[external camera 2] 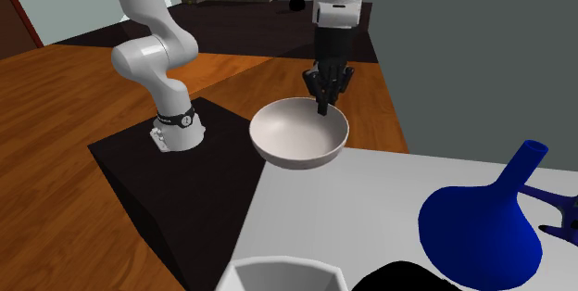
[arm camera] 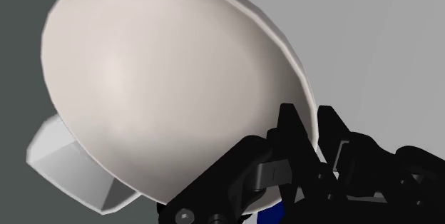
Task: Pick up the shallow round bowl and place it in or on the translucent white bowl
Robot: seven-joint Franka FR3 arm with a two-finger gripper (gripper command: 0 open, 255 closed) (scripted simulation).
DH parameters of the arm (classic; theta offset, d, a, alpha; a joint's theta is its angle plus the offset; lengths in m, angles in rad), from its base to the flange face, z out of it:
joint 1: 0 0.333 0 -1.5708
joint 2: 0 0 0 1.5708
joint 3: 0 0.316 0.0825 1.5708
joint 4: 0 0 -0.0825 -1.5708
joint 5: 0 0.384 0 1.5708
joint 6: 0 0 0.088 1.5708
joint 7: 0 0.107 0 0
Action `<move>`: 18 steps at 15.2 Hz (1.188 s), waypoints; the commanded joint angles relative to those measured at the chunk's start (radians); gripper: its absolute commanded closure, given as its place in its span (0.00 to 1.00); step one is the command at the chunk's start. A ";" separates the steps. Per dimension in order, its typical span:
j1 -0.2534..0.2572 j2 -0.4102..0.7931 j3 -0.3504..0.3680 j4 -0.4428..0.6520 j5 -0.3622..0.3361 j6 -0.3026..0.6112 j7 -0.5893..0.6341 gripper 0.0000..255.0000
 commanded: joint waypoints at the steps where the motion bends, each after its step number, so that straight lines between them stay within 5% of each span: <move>1: 0.000 -0.005 0.000 0.021 0.004 -0.026 -0.006 1.00; 9: -0.060 0.086 -0.059 0.171 0.000 -0.063 -0.134 1.00; 18: -0.147 0.289 -0.125 0.467 0.007 -0.126 -0.308 1.00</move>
